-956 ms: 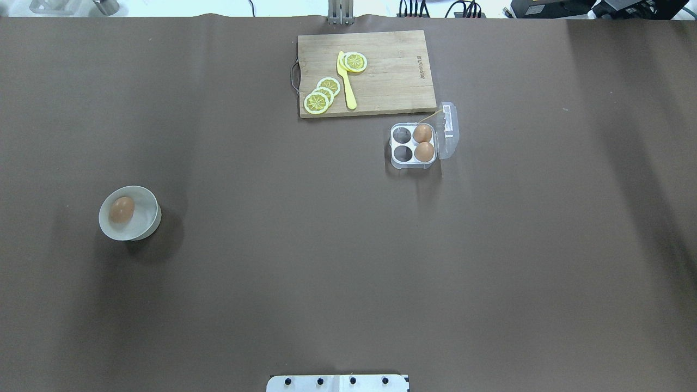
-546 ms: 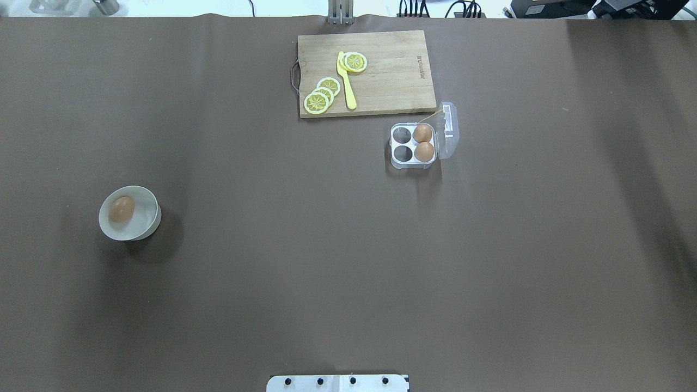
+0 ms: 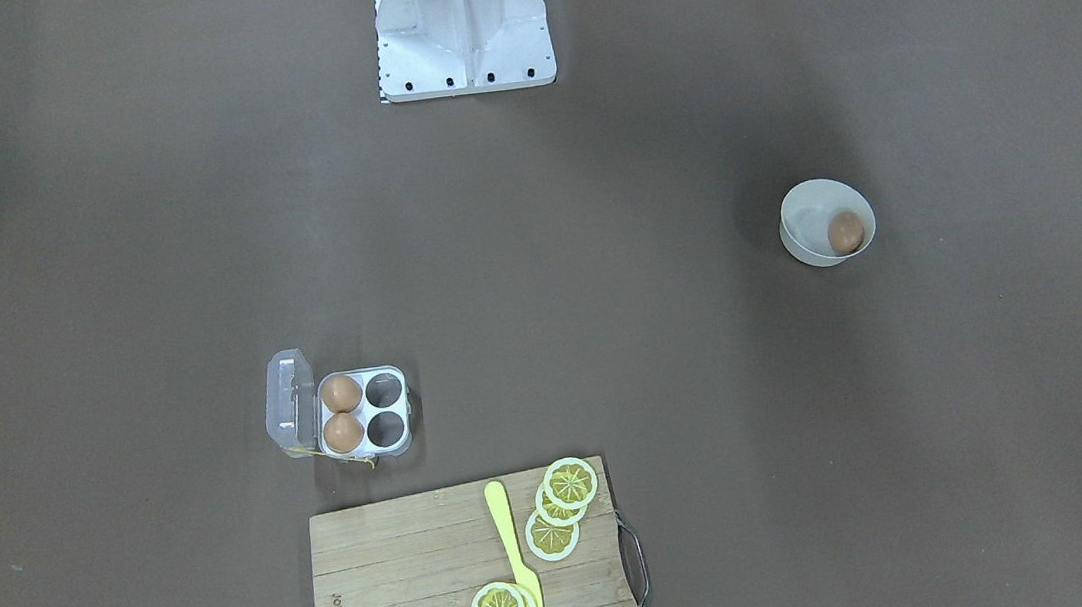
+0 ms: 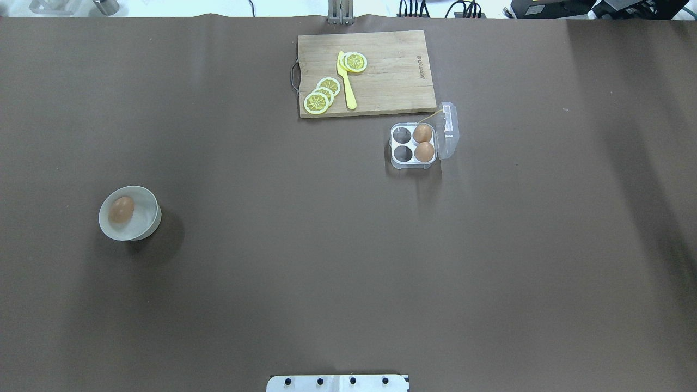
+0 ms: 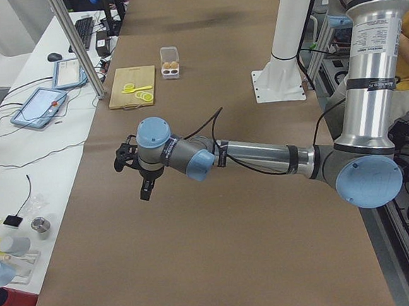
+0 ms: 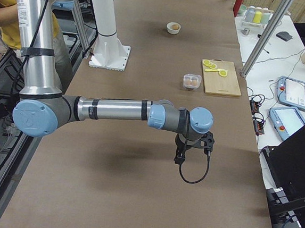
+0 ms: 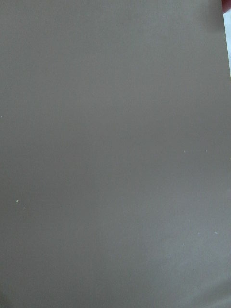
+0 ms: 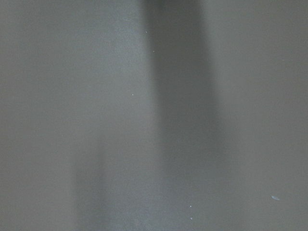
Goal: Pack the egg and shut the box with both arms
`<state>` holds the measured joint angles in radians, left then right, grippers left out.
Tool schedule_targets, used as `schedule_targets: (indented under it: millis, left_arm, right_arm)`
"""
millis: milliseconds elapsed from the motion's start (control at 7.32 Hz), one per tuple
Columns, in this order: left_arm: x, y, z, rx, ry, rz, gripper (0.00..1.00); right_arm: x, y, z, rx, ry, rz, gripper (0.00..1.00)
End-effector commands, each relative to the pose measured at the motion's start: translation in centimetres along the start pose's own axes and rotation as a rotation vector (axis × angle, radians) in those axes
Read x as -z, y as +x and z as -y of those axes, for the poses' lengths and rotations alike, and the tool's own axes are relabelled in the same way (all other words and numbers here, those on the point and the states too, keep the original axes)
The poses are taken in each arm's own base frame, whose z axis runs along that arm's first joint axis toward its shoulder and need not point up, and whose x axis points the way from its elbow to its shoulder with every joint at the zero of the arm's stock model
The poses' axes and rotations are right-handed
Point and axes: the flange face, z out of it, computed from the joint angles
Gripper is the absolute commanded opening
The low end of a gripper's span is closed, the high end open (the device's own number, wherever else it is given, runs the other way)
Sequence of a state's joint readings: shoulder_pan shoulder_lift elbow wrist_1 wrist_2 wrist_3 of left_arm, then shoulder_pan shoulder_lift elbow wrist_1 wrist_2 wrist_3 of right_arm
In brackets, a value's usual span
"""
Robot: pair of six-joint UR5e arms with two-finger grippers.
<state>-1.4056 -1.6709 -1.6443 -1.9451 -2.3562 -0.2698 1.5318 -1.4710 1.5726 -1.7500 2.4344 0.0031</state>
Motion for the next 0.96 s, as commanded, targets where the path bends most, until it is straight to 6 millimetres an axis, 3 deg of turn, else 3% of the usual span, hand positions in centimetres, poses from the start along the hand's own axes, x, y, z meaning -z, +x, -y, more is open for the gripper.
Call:
schedule_targets:
  millis: [0,137,410,683,820]
  left_arm:
    - [-2.4,6.7,0.9,-0.099,-0.03,-0.054,0.97]
    - [-3.4,10.3,0.7,-0.148,-0.046,-0.083,0.97]
    - [-5.7,14.8,-0.6,-0.216,-0.09,-0.12,0.97]
    - [-7.6,17.6,-2.1,-0.254,-0.136,-0.149,0.97]
    - [-8.7,19.0,-2.7,-0.243,-0.16,-0.158,0.91]
  right_arm:
    - [-0.1,0.1,-0.3,0.002,0.006,0.0,1.0]
    - [-0.8,0.3,-0.8,0.005,0.004,0.001,1.0]
    - [-0.7,0.2,-0.7,0.01,0.008,0.003,1.0]
    - [-0.7,0.1,-0.7,0.012,0.008,0.006,1.0]
    - [-0.7,0.1,-0.7,0.012,0.008,0.006,1.0]
